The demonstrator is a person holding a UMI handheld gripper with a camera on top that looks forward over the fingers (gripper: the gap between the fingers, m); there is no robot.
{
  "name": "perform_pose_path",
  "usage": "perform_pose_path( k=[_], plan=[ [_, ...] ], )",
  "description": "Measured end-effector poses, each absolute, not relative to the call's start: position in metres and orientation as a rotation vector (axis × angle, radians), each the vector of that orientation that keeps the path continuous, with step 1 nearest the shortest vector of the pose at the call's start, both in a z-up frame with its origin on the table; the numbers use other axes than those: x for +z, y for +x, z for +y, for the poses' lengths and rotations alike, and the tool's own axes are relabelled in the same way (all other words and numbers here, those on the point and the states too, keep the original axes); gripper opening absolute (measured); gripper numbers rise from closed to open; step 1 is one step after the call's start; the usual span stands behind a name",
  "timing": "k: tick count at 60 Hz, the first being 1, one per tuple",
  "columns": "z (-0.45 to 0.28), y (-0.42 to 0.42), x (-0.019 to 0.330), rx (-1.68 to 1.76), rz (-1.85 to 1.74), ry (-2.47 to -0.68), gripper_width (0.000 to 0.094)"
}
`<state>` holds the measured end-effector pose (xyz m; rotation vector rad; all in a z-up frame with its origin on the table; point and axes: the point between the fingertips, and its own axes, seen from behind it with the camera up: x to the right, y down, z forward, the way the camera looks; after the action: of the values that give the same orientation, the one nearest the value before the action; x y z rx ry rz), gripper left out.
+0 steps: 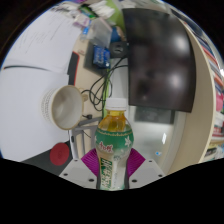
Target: Pour water
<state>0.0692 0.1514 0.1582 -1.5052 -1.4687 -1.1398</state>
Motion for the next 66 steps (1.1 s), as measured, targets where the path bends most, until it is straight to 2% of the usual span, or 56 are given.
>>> perform_pose_path(
  k=[5, 13, 20, 28, 43, 52, 57, 62, 66],
  plan=[
    [0.146, 0.072, 0.172, -0.929, -1.231, -1.631, 0.0319],
    [0.141, 0.078, 0.187, -0.609, -0.876, -1.731, 0.0317],
    [0.145, 0.091, 0.184, -0.269, -0.497, -1.819, 0.0316],
    [0.145, 0.111, 0.163, 0.019, -0.139, -1.844, 0.0318],
    [0.158, 0.125, 0.113, 0.133, -0.036, -1.844, 0.0317],
    [0.16, 0.12, 0.095, 0.122, -0.067, -1.828, 0.0319],
    [0.16, 0.12, 0.099, 0.107, -0.076, -1.786, 0.032],
    [0.157, 0.119, 0.099, 0.097, -0.08, -1.771, 0.0363],
    [0.154, 0.118, 0.099, 0.088, -0.094, -1.761, 0.0436]
  ],
)
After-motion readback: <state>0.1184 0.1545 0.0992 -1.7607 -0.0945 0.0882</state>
